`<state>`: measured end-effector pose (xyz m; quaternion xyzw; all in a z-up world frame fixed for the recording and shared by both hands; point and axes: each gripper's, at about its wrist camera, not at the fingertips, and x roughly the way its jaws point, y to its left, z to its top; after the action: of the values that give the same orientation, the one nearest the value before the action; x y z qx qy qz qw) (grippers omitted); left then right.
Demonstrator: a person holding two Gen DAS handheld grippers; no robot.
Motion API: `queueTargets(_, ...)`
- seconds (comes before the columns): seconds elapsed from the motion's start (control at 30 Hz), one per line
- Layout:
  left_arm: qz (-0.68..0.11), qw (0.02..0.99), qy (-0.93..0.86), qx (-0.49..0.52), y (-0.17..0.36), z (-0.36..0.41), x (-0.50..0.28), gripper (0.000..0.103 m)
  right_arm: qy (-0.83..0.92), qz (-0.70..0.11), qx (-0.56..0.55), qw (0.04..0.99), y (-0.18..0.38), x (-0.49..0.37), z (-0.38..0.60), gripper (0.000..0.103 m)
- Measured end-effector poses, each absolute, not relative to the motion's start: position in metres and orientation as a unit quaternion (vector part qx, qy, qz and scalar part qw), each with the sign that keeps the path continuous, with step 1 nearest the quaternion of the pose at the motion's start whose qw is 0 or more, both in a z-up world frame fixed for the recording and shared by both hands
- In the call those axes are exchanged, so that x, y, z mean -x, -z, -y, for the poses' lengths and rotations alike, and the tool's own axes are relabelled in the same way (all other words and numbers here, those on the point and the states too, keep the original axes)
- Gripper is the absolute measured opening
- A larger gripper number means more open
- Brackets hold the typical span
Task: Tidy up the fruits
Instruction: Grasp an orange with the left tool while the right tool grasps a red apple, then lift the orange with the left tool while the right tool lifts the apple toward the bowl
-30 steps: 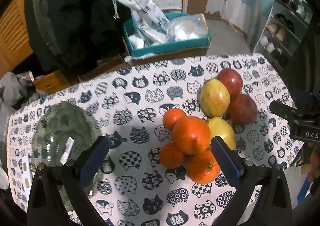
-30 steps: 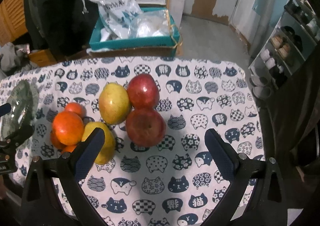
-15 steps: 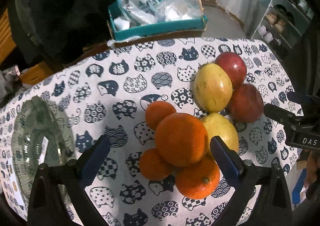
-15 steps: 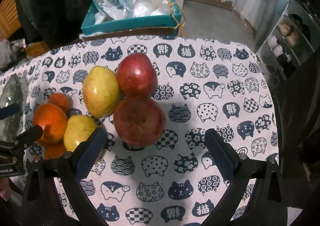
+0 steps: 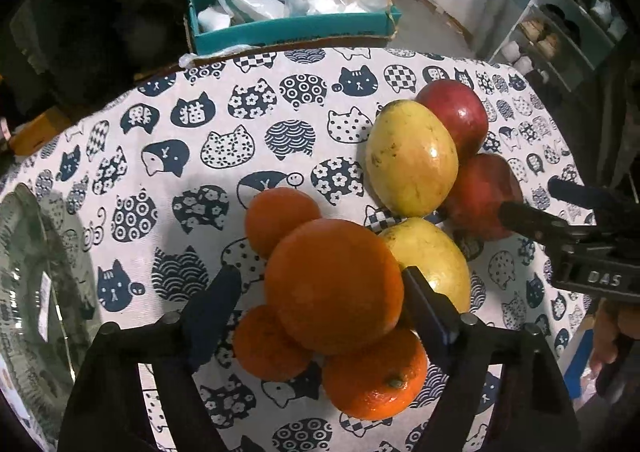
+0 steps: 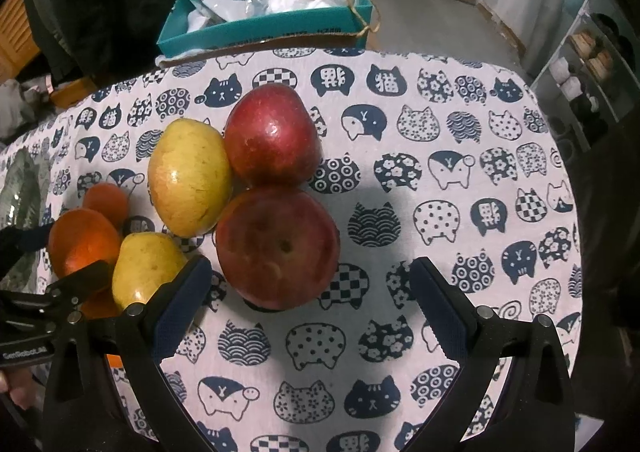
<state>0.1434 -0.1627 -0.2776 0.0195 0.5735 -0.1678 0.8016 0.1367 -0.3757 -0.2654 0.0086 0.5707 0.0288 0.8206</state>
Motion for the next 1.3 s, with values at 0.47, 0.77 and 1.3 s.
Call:
queueTargets(0.47,-0.557,0.809,0.186,-0.018,0.263,0.159,-0.136,0.066,-0.047,-0.601,-0.014,0.798,0.295,-0.159,0.362,0.094)
queueTargets(0.77,-0.549,0.819,0.167,-0.012,0.259,0.145,-0.138,0.066,-0.058,-0.618,-0.038,0.783,0.315,-0.168,0.360,0.076)
queueTargets(1.3,-0.524,0.840,0.143,-0.003,0.236,0.125,-0.127,0.066,-0.036,-0.565,0.011,0.825,0.281,-0.137,0.352,0.075)
